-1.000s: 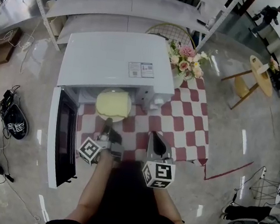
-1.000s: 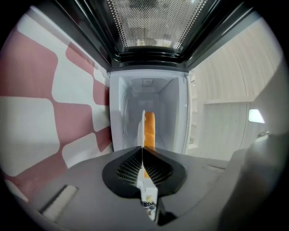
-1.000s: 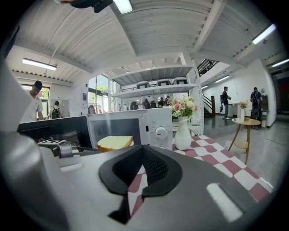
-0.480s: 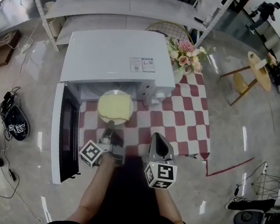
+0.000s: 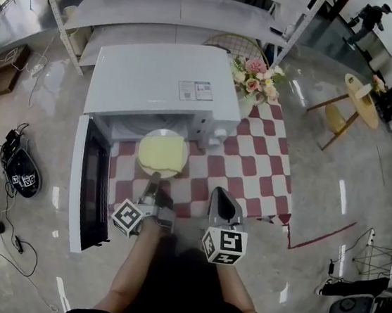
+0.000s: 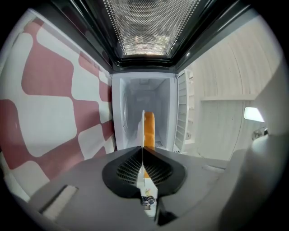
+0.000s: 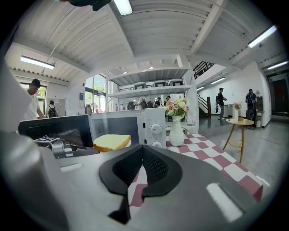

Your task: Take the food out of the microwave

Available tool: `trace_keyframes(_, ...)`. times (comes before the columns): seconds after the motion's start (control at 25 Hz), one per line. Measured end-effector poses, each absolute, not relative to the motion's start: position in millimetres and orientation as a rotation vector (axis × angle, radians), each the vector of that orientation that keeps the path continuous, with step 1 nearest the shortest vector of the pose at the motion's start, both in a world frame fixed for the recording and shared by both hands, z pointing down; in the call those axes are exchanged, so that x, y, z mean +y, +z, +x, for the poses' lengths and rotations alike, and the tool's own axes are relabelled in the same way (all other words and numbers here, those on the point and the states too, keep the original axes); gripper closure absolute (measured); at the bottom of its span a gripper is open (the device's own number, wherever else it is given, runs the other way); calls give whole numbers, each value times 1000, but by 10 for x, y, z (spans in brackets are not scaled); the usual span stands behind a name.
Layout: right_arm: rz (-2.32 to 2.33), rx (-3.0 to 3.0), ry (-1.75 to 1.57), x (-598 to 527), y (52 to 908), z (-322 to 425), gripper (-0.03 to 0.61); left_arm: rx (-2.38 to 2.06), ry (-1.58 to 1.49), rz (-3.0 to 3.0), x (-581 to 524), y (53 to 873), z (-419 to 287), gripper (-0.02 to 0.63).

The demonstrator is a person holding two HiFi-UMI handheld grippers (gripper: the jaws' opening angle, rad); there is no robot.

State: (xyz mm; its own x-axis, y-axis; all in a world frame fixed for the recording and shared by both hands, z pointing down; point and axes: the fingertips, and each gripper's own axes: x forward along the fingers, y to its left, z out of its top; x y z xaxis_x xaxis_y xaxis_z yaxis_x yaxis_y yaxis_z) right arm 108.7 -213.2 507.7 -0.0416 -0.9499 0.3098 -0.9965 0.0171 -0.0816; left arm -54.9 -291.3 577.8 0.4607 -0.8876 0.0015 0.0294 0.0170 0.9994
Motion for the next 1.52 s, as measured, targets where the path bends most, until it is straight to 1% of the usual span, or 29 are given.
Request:
trace_keyframes(0.84,1974,-2202,423,-1580,5002,1472,577,-854,-891,1366,-2153,5641,-191,595)
trace_keyframes(1.52,1993,-2204,439,-1072,5127,1796,577,-850,-913,1382,-1411,5518,-26,594)
